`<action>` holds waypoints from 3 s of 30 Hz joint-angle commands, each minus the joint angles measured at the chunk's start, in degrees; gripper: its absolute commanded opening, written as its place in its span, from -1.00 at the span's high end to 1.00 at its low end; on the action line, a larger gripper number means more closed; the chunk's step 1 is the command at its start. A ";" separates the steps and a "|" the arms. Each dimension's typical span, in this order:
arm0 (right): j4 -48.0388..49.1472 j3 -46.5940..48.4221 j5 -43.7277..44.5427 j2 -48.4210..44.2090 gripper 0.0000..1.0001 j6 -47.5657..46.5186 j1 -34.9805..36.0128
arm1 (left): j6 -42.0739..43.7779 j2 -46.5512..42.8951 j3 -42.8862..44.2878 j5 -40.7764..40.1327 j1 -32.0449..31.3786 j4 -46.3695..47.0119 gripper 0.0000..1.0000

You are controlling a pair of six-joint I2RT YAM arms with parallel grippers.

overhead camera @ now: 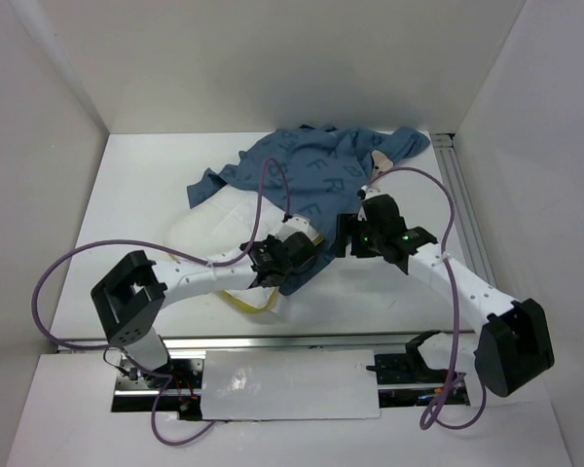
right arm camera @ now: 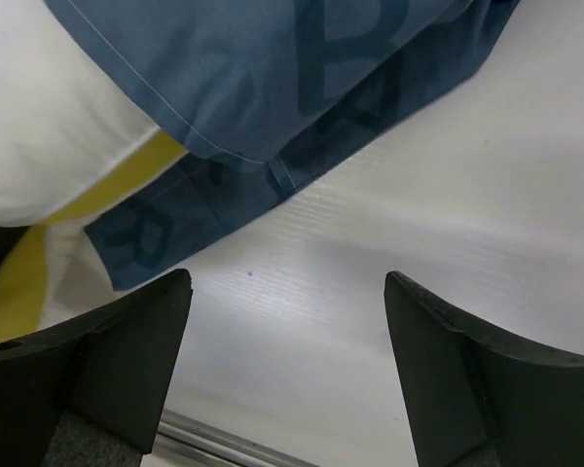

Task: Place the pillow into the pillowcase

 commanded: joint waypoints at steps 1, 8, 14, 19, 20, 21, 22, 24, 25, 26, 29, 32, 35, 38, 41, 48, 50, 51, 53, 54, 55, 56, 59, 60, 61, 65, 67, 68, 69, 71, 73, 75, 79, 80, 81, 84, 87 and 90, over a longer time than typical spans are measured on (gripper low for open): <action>5.21 0.01 4.06 3.46 -0.73 -2.28 2.75 | -2.36 -5.38 4.01 -2.03 0.35 -4.09 1.00; 15.23 3.70 9.32 11.54 -0.73 -3.51 5.30 | 2.74 -12.06 2.88 4.39 0.35 0.66 1.00; 18.66 9.77 11.28 19.89 -0.73 -3.59 5.30 | 2.74 -13.13 2.26 3.87 0.35 0.66 1.00; 18.67 11.97 16.63 23.33 0.51 -0.08 5.30 | 3.27 -13.65 2.26 3.34 0.35 0.66 1.00; 18.14 12.58 16.63 23.33 1.00 0.62 5.30 | 3.27 -13.65 2.26 2.82 0.35 0.66 1.00; 18.14 12.59 16.63 22.46 1.00 0.62 5.30 | 3.27 -13.13 2.26 2.81 0.35 0.66 1.00; 18.14 12.59 16.63 20.54 1.00 0.01 6.26 | 1.96 -13.13 3.82 1.94 0.35 -0.04 1.00; 14.99 12.59 16.11 18.16 1.00 -0.69 8.46 | 1.17 -11.20 5.50 1.93 0.35 -0.66 1.00; 13.41 12.59 13.41 15.27 1.00 -1.83 9.34 | -0.41 -10.50 7.60 1.93 0.87 -1.62 1.00; 10.52 13.11 11.38 13.59 1.00 -1.84 10.22 | -1.03 -9.88 8.84 1.93 0.88 -2.33 1.00; 8.04 13.11 0.34 6.14 1.00 -3.51 13.38 | -2.53 -6.72 14.44 3.78 2.63 -2.86 1.00; 8.55 13.11 -12.40 -0.46 1.00 -5.26 16.55 | -4.38 -3.91 21.03 3.07 4.38 -5.58 1.00; 9.17 13.98 -23.66 -3.03 1.00 -7.81 19.10 | -5.61 -2.76 25.88 4.21 5.01 -6.81 1.00; 10.49 14.61 -35.08 -3.57 1.00 -11.50 21.30 | -6.31 -1.53 26.95 4.74 6.14 -6.20 1.00; 10.49 13.91 -42.23 -3.57 1.00 -13.78 22.53 | -7.01 -0.48 25.65 4.74 6.67 -6.20 1.00; 15.24 6.09 -43.57 -6.11 1.00 -11.59 24.11 | -5.53 -2.93 16.61 7.90 6.68 -3.13 1.00; 12.09 5.30 -41.47 -6.11 0.69 -12.12 24.11 | -4.38 -4.42 13.44 9.31 6.68 -0.84 1.00; 10.68 5.29 -38.42 -6.11 0.06 -12.64 24.64 | -2.90 -6.51 10.03 10.97 6.07 -0.84 1.00; 7.60 4.77 -35.76 -6.98 -0.17 -12.65 25.16 | -2.88 -9.16 5.97 11.85 5.36 -1.53 0.67; 6.90 4.77 -34.01 -7.86 -0.31 -12.65 25.17 | -2.88 -10.83 3.86 12.91 4.75 -2.32 0.01; 5.15 4.77 -30.51 -9.70 -0.43 -12.65 25.17 | -3.49 -14.76 -0.42 13.61 4.74 -2.85 -0.21; 4.00 5.29 -28.21 -10.67 -0.63 -12.65 25.69 | -4.63 -16.97 -2.38 13.62 4.74 -4.43 -0.35; -0.39 8.26 -14.69 -12.00 -0.76 -10.11 25.70 | -8.23 -25.74 -8.10 15.03 4.74 -6.81 -1.00; -1.36 9.32 -11.00 -12.00 -0.76 -8.97 25.70 | -9.11 -27.78 -8.72 15.03 4.74 -8.73 -1.00; -2.50 10.55 -4.00 -9.91 -0.76 -8.96 25.70 | -10.78 -29.54 -9.43 13.90 4.74 -9.36 -1.00; -4.98 17.84 14.81 -0.10 -0.78 -6.41 25.17 | -14.13 -33.60 -8.38 10.72 9.12 -14.00 -1.00; -4.98 23.82 19.09 5.57 -0.78 -7.28 24.03 | -14.13 -32.03 -7.50 13.70 17.81 -15.42 -1.00; -4.45 26.27 19.09 11.75 -0.78 -7.98 23.50 | -13.09 -31.15 -6.98 14.75 20.88 -15.43 -1.00; -3.75 31.69 19.70 15.03 -0.78 -8.95 22.63 | -13.08 -30.10 -6.19 15.72 23.79 -14.38 -1.00; -2.96 38.04 19.10 25.19 -0.81 -11.40 21.75 | -12.55 -26.25 -5.22 19.23 31.70 -12.54 -1.00; -2.16 48.90 18.40 32.70 -0.88 -13.69 21.04 | -12.55 -23.16 -4.34 21.52 35.66 -8.34 -1.00; -1.64 57.10 18.39 44.52 -0.91 -17.74 20.43 | -10.88 -17.74 -2.07 25.91 39.89 -5.94 -1.00; -2.16 82.21 23.21 62.94 -0.87 -24.15 20.42 | -8.95 -9.63 0.67 27.24 41.22 -4.80 -1.00; -2.16 85.33 24.44 65.75 -0.82 -25.90 20.42 | -8.95 -8.57 0.67 27.85 41.74 -4.10 -1.00; -1.03 87.71 26.80 70.13 -0.77 -26.70 20.42 | -8.25 -7.69 0.67 28.38 41.75 -4.09 -0.93; 3.54 87.57 29.28 72.80 -0.57 -29.86 19.89 | -7.02 -5.49 -0.81 31.27 42.27 -1.82 -0.66; 2.17 86.86 30.69 73.86 -0.54 -29.87 19.20 | -5.88 -4.78 -1.44 33.39 42.98 -1.28 -0.18; 1.44 86.15 32.52 73.87 -0.18 -28.12 18.66 | -4.38 -4.25 -2.05 34.62 43.59 -0.67 0.00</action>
